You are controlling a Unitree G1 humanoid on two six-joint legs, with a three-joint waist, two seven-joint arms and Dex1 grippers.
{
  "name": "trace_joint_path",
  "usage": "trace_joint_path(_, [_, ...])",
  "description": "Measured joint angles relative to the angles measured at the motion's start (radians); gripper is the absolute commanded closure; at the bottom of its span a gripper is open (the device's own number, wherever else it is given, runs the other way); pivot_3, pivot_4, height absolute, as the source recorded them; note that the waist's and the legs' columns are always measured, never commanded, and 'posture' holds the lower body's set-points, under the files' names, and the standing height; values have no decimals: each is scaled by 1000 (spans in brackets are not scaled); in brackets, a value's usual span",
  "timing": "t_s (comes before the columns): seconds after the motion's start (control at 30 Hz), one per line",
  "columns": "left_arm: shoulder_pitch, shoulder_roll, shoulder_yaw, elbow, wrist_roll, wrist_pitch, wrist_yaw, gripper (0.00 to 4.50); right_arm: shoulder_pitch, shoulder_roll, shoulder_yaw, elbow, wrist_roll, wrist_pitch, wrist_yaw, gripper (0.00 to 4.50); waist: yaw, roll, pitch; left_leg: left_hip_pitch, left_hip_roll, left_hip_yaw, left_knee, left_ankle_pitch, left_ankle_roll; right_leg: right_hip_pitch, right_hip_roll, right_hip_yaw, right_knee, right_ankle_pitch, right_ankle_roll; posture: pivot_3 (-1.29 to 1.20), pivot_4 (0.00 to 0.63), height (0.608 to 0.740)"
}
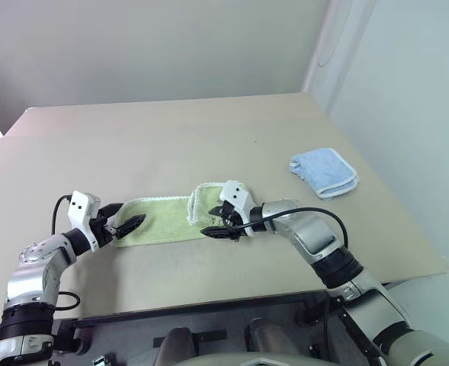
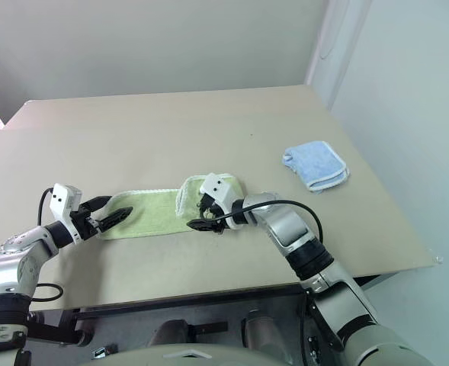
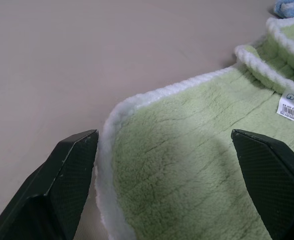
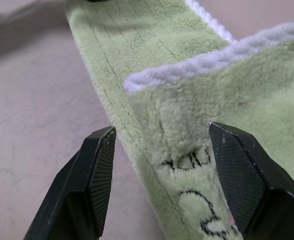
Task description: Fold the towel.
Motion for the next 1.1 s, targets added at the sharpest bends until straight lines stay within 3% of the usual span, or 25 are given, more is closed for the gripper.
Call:
trace_joint_path(0.2, [0, 0, 0, 0, 0, -1, 4, 0, -1, 36, 9, 58, -71, -62, -43, 1399, 0, 0, 0, 0, 0, 0, 0, 0, 0, 0, 0, 0, 0, 0, -1, 0, 0, 740])
trace_joint_path(0.23, [0, 0, 0, 1, 0, -1, 5, 0, -1, 39, 11, 75, -84, -74, -51, 1573, 0, 0, 0, 0, 0, 0, 0, 0, 0, 0, 0, 0, 0, 0, -1, 0, 0, 740])
trace_joint_path(0.33, [0, 0, 0, 2, 0, -2, 6, 0, -1, 45, 10, 98, -103, -104, -57, 2329, 0, 0, 0, 0, 0, 0, 0, 0, 0, 0, 0, 0, 0, 0, -1, 0, 0, 740])
trace_joint_path(0.53, [0, 0, 0, 3, 0, -9, 6, 0, 7, 59, -13, 87, -92, -137, -45, 4467, 0, 0, 0, 0, 0, 0, 0, 0, 0, 0, 0, 0, 0, 0, -1, 0, 0, 740])
trace_joint_path(1.1, [1, 5, 0, 16, 0, -10, 5, 0, 24, 68, 35, 27, -88, -37, 21, 4467, 0, 0, 0, 1, 0, 0, 0, 0, 0, 1, 0, 0, 1, 1, -1, 0, 0, 740])
